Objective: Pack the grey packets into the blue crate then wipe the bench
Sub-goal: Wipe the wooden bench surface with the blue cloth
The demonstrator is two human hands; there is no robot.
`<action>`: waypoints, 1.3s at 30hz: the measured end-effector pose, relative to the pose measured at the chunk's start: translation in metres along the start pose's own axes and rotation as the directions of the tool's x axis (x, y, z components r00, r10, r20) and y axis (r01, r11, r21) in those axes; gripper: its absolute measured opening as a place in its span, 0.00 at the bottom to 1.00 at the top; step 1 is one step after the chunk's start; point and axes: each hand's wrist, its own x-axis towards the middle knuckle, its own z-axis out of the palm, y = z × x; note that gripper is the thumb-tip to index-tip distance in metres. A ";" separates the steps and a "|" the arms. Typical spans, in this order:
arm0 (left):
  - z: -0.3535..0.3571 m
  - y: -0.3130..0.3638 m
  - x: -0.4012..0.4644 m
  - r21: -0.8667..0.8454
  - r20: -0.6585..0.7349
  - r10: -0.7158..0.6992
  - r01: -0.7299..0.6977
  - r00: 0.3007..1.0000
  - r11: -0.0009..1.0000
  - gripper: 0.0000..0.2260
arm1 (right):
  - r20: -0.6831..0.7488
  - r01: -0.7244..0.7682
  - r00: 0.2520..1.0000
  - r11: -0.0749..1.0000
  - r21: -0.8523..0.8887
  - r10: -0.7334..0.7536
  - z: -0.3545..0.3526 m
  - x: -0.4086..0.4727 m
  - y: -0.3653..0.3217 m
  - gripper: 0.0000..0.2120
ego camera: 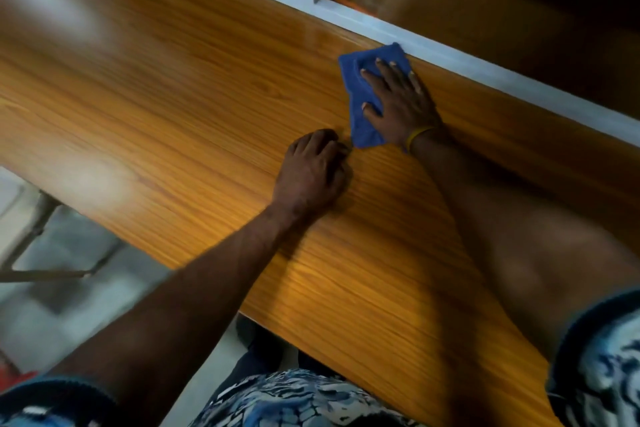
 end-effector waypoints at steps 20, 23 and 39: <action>-0.012 -0.001 -0.034 -0.134 -0.033 0.073 -0.077 0.997 0.988 0.12 | -0.083 -0.495 0.857 0.858 0.139 0.508 0.018 -0.114 -0.077 0.31; -0.018 -0.004 -0.054 -0.173 -0.033 0.086 -0.091 0.996 0.981 0.11 | -0.049 -0.536 0.834 0.829 0.160 0.549 0.021 -0.148 -0.103 0.31; -0.027 -0.020 -0.175 -0.319 0.024 0.214 -0.195 0.977 0.928 0.08 | 0.028 -0.413 0.910 0.906 0.092 0.413 0.031 -0.328 -0.212 0.31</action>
